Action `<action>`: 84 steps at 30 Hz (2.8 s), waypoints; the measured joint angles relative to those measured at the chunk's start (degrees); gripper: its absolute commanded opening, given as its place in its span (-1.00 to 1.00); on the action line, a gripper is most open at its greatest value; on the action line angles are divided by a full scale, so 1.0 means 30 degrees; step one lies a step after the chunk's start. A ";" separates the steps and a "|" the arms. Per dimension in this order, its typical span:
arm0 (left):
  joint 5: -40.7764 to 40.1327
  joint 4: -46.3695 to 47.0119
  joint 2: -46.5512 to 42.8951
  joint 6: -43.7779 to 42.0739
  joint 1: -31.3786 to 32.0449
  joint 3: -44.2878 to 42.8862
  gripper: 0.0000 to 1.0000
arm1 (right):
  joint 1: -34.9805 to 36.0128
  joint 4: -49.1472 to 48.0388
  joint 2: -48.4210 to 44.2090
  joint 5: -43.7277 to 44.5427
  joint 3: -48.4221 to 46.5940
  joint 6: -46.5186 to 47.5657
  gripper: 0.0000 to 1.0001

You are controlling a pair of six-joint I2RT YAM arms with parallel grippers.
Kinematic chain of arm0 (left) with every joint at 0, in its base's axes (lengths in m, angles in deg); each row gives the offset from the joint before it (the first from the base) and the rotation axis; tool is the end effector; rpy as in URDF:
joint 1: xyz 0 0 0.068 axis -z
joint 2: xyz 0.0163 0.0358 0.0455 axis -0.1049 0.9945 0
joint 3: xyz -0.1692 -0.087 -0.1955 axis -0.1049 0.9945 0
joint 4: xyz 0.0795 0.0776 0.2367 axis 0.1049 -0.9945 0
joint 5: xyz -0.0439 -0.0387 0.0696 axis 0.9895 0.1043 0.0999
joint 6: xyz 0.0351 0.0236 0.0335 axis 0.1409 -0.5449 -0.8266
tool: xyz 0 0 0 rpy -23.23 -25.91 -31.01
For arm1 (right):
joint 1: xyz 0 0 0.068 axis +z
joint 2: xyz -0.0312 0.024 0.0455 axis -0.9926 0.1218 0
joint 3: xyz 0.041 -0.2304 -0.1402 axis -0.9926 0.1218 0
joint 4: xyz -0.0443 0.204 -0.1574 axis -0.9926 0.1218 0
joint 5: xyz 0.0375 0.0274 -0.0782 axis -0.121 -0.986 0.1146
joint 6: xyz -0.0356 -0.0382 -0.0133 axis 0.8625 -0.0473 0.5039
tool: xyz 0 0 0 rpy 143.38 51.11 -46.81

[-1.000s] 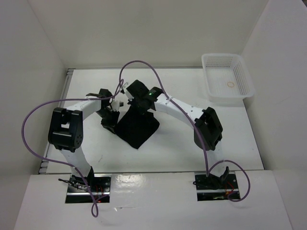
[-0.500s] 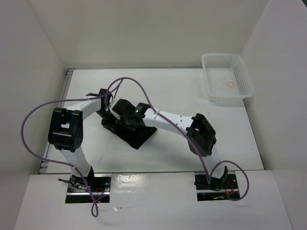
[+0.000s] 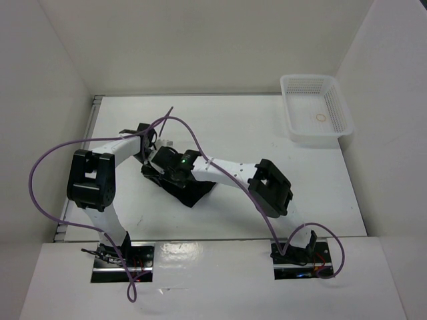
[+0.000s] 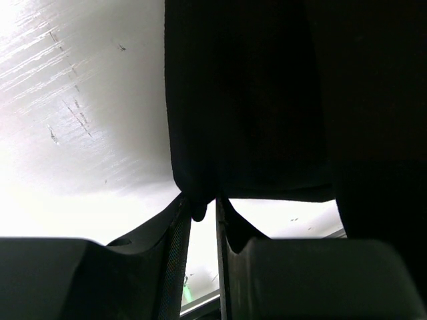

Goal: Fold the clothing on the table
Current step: Fold the skirt

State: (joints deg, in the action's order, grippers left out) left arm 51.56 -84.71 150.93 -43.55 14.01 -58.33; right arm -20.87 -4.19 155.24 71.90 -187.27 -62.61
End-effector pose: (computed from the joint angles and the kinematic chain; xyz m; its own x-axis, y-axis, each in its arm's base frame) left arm 0.3236 -0.0563 0.1660 -0.9696 0.1838 -0.1614 0.2250 0.9290 -0.2937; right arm 0.2258 0.4110 0.2110 -0.2691 -0.8474 -0.4578 -0.8690 0.4185 -0.2639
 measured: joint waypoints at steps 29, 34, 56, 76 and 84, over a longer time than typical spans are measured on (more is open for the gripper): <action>0.0109 0.0022 -0.0058 -0.0029 -0.0386 -0.0109 0.42 | 0.0000 0.1326 0.1144 -0.1421 -0.2259 -0.0736 -0.94; -0.0022 0.0080 -0.0605 -0.0036 -0.0918 -0.0109 1.00 | 0.0000 0.0714 0.1151 -0.1705 -0.2324 -0.0787 -0.94; -0.2521 0.0408 -0.3388 0.0874 -0.3271 -0.0109 1.00 | -0.0102 -0.0262 0.1712 -0.6011 -0.4138 -0.1166 0.63; 0.2674 0.1472 -0.8429 -0.0787 -0.2470 0.0066 1.00 | -0.7264 -0.1173 -1.0244 -0.6543 0.6994 0.2200 0.87; 0.7293 -0.0656 -0.5435 -0.3570 0.0138 -0.0495 1.00 | -0.7286 -0.1129 -1.0877 -0.5472 1.1322 0.2200 0.89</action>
State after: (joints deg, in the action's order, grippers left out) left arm 73.44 -86.68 134.62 -54.26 14.42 -59.81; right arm -42.73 -7.58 122.60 55.49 -153.30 -56.01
